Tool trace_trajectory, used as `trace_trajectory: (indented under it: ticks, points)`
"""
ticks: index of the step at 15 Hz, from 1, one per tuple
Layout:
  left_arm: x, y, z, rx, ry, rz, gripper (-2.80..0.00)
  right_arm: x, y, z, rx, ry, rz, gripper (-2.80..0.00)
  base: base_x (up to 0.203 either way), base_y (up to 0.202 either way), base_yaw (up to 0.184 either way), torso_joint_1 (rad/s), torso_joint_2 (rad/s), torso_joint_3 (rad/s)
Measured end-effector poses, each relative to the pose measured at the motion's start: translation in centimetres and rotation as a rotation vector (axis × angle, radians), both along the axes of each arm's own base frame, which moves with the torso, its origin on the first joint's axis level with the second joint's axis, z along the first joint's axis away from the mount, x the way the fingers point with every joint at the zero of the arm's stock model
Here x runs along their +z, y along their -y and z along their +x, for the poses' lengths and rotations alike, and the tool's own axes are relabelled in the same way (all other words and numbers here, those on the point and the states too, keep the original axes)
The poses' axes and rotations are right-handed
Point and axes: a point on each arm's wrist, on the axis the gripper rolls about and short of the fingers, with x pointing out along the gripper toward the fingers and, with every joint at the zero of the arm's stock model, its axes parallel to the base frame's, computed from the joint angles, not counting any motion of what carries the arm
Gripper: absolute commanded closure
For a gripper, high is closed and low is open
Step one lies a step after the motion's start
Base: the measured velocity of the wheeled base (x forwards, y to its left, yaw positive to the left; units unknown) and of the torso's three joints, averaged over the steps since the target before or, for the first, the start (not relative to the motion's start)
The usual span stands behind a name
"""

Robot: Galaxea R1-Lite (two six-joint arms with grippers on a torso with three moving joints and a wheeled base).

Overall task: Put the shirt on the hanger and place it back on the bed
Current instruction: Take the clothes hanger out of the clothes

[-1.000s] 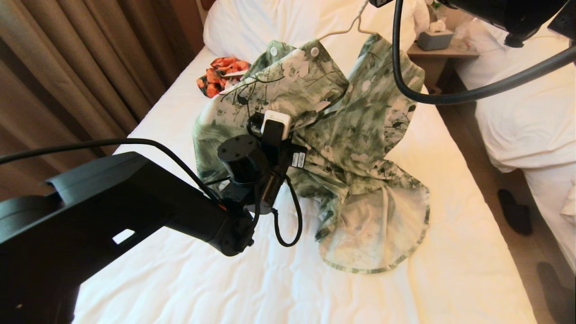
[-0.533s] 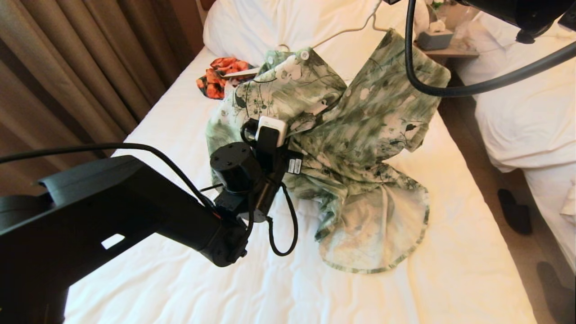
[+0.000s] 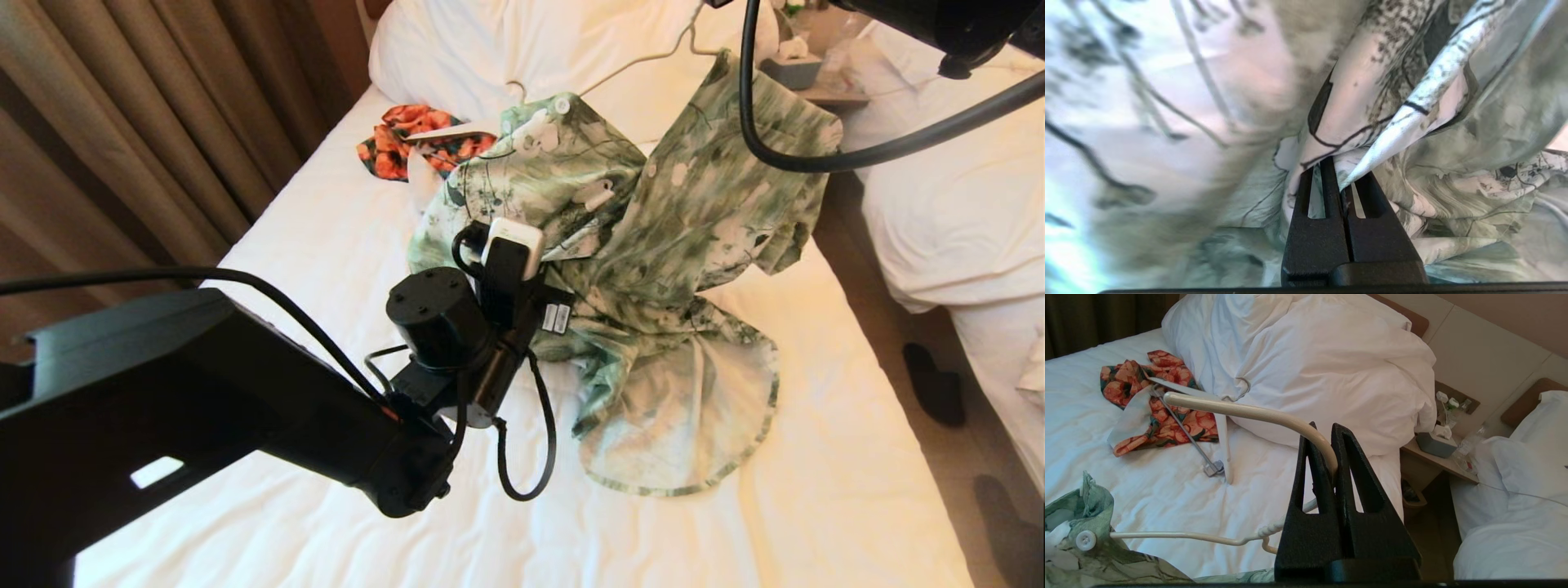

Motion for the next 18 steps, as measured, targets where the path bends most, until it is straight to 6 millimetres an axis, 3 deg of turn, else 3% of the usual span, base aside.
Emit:
trace_trajectory:
  ticks: [1,2,8,12,15,16,18]
  points:
    - [0.1,0.0,-0.1,-0.002,0.002,-0.002,0.00,0.0,0.0,0.0,0.000,0.000,0.000,0.00,0.000,0.000,0.000,0.000,0.00,0.000]
    - [0.2,0.1,-0.2,-0.003,0.005,0.002,-2.80,0.0,0.0,0.0,0.001,-0.001,0.000,0.00,0.000,0.000,0.000,0.000,0.00,0.000]
    - [-0.7,-0.3,-0.8,-0.014,-0.022,0.043,-2.80,0.0,-0.1,0.0,0.001,-0.001,-0.001,0.00,0.000,0.000,0.000,0.000,0.00,0.000]
    - [-3.4,-1.5,-4.0,-0.105,-0.122,0.152,-2.80,0.0,0.3,0.2,-0.010,0.001,0.001,0.00,0.000,0.000,0.000,0.000,0.00,0.000]
    - [-3.6,-3.2,-6.3,-0.132,-0.154,0.162,-2.80,0.1,0.4,0.1,-0.010,0.004,0.004,0.00,0.000,0.000,0.000,0.000,0.00,0.000]
    - [-3.7,-3.9,-6.6,-0.127,-0.156,0.155,0.00,0.2,0.5,0.0,-0.010,0.005,0.006,0.00,0.000,0.000,0.000,0.000,0.00,0.000]
    - [-3.9,-5.2,-7.0,-0.106,-0.147,0.140,0.00,0.5,0.7,-0.3,-0.009,0.011,0.011,0.00,0.000,0.000,0.000,0.000,0.00,0.000]
